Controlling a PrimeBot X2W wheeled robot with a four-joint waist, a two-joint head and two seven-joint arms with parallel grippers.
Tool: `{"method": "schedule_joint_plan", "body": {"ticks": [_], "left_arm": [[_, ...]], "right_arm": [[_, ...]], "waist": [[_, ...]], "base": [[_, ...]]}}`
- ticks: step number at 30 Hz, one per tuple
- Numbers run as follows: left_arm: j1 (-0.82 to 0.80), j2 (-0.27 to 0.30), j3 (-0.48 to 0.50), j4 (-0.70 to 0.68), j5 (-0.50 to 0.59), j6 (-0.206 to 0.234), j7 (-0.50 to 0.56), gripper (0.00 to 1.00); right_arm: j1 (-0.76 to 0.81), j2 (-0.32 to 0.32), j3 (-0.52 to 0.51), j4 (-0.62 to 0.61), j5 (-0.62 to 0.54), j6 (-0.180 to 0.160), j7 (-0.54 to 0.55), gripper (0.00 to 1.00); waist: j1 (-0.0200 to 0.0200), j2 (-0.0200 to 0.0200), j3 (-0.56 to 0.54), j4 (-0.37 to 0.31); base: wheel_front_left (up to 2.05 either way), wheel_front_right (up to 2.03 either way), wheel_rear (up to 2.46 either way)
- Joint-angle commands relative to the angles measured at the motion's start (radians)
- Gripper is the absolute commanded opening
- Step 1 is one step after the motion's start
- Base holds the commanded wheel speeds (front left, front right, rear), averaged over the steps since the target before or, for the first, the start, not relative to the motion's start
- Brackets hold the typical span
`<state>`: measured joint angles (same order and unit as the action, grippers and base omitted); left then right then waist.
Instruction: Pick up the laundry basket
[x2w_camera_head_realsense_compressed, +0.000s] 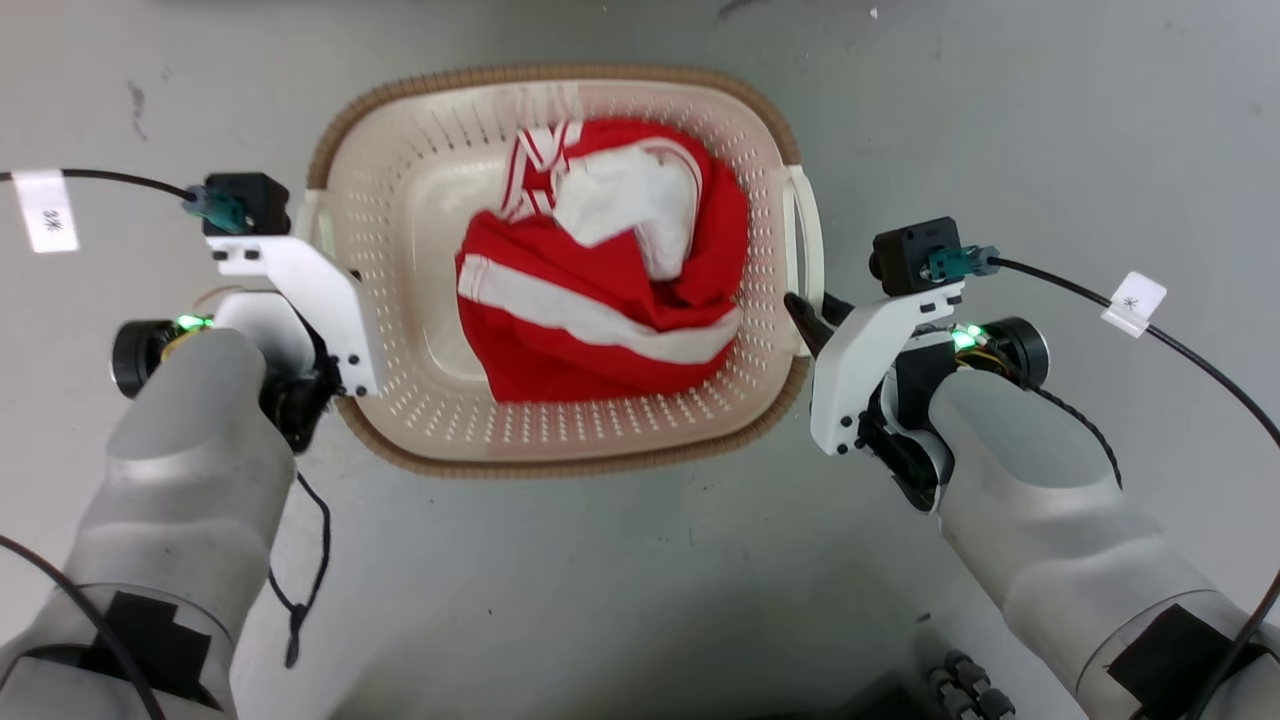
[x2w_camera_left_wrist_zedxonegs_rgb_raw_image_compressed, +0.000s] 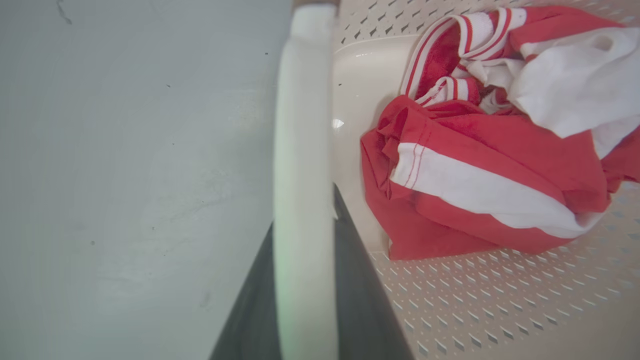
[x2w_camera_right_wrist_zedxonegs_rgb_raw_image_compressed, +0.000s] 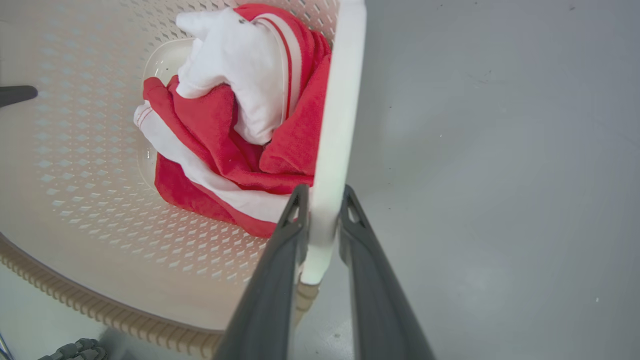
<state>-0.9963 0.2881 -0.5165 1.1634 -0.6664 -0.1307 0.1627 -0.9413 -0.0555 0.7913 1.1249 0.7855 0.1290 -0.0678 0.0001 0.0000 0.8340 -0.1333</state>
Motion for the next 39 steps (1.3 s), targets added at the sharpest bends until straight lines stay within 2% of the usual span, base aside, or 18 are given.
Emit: {"method": "schedule_joint_plan", "body": {"ticks": [1, 12, 21, 39], "left_arm": [[0.008, -0.023, -0.011, -0.008, -0.012, 0.000, 0.012, 0.00], [0.049, -0.097, -0.071, -0.007, -0.110, -0.006, 0.119, 0.00], [0.123, -0.146, -0.119, -0.001, -0.204, -0.008, 0.218, 0.00], [0.212, -0.168, -0.166, 0.024, -0.328, -0.009, 0.360, 0.00]], "right_arm": [[-0.003, 0.010, 0.017, 0.000, 0.011, 0.003, 0.011, 0.00], [0.010, 0.009, 0.076, 0.037, 0.098, 0.008, 0.143, 0.00], [0.054, -0.006, 0.111, 0.057, 0.183, 0.008, 0.302, 0.00], [0.110, -0.005, 0.113, 0.119, 0.288, 0.008, 0.548, 0.00]], "waist": [[-0.0001, 0.0000, -0.023, 0.007], [-0.0001, 0.0000, -0.177, 0.034], [-0.0001, 0.0000, -0.367, 0.057], [-0.0001, 0.0000, -0.634, 0.077]], "base": [[0.00, 0.00, 0.00], [0.00, 0.00, 0.00], [0.00, 0.00, 0.00], [0.00, 0.00, 0.00]]}}
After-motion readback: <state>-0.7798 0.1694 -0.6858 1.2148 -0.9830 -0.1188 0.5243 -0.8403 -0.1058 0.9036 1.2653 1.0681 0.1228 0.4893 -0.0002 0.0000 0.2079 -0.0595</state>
